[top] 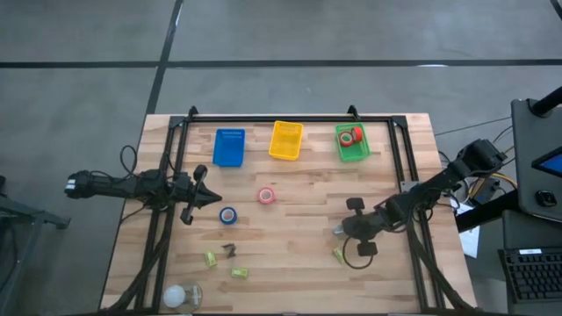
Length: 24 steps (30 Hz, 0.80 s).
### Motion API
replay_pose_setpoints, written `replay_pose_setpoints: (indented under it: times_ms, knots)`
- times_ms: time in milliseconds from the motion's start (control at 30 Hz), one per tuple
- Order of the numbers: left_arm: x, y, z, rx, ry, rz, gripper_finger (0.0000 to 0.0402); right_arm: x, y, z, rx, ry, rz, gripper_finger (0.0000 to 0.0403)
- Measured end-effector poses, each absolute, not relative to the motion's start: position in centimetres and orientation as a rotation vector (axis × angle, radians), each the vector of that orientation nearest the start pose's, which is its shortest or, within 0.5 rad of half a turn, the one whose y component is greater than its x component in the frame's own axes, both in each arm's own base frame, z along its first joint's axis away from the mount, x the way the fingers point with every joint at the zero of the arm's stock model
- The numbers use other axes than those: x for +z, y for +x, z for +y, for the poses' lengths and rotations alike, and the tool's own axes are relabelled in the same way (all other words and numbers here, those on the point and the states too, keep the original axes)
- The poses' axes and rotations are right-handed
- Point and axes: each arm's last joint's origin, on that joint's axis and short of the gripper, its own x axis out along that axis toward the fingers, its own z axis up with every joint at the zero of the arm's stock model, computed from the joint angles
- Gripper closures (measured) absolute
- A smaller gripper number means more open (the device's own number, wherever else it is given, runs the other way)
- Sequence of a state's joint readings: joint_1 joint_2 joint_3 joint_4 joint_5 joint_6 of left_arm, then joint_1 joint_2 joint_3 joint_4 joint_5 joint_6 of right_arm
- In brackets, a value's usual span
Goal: Pick and place Stapler, Stapler remover, tape
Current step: Put the light blue staple remover into the yellow bin
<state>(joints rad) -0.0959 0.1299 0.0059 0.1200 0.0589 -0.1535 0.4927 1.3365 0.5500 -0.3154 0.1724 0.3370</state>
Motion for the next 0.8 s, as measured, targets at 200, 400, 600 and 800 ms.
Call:
replay_pose_setpoints:
  times_ms: [200,400,600,800]
  knots:
    - [16.6,10.5,-1.2,-0.155,-0.153,0.017,0.0392,15.4,20.2,10.2,0.108,-0.083,1.026,0.0394]
    - [16.7,10.5,-1.2,-0.155,-0.153,0.016,0.0392,16.1,20.7,10.2,0.069,-0.126,0.976,0.0394]
    - [16.6,10.5,-1.2,-0.155,-0.153,0.017,0.0392,16.5,21.0,10.2,0.037,-0.161,0.945,0.0394]
    - [16.6,10.5,-1.2,-0.155,-0.153,0.017,0.0392,17.0,21.4,10.3,0.03,-0.197,0.92,0.0394]
